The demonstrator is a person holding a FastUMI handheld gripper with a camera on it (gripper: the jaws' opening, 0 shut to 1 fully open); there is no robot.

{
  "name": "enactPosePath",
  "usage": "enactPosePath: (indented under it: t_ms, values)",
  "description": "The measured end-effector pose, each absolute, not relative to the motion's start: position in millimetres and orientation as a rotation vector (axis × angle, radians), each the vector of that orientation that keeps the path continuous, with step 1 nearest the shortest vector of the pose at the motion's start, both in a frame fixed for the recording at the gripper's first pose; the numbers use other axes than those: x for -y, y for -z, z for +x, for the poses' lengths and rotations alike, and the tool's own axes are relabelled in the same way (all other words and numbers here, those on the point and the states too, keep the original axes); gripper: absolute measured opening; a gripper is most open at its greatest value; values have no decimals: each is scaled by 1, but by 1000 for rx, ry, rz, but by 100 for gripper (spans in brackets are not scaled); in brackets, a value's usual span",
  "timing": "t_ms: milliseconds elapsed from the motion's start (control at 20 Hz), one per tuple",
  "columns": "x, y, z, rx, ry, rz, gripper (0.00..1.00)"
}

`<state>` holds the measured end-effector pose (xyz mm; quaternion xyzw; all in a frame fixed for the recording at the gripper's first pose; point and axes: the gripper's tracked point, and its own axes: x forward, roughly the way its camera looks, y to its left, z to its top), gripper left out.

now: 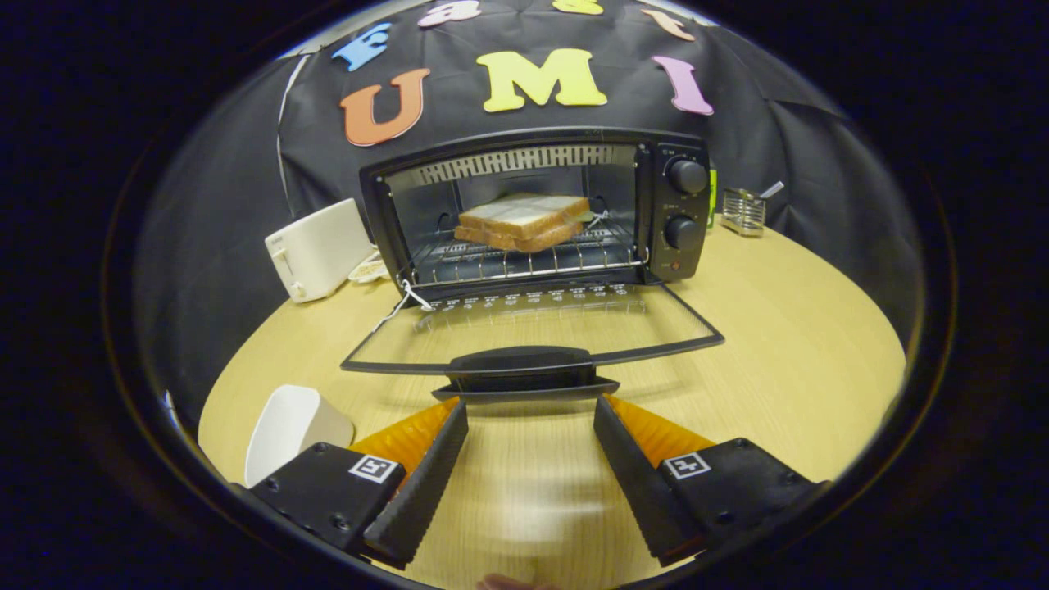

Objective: Open the toaster oven, put the food inside, and close the toaster oven door.

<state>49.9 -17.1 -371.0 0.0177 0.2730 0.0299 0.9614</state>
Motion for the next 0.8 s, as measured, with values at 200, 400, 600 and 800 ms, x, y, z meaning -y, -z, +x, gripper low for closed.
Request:
enactPosePath:
  t_ms: [200, 400, 600, 800]
  values:
    - [18, 348, 58, -485, -47, -25, 100]
    - [3, 368, 43, -575, -98, 4, 100]
    - [3, 386, 42, -645, -68, 32, 100]
    - [5, 394, 48, -668, -51, 27, 100]
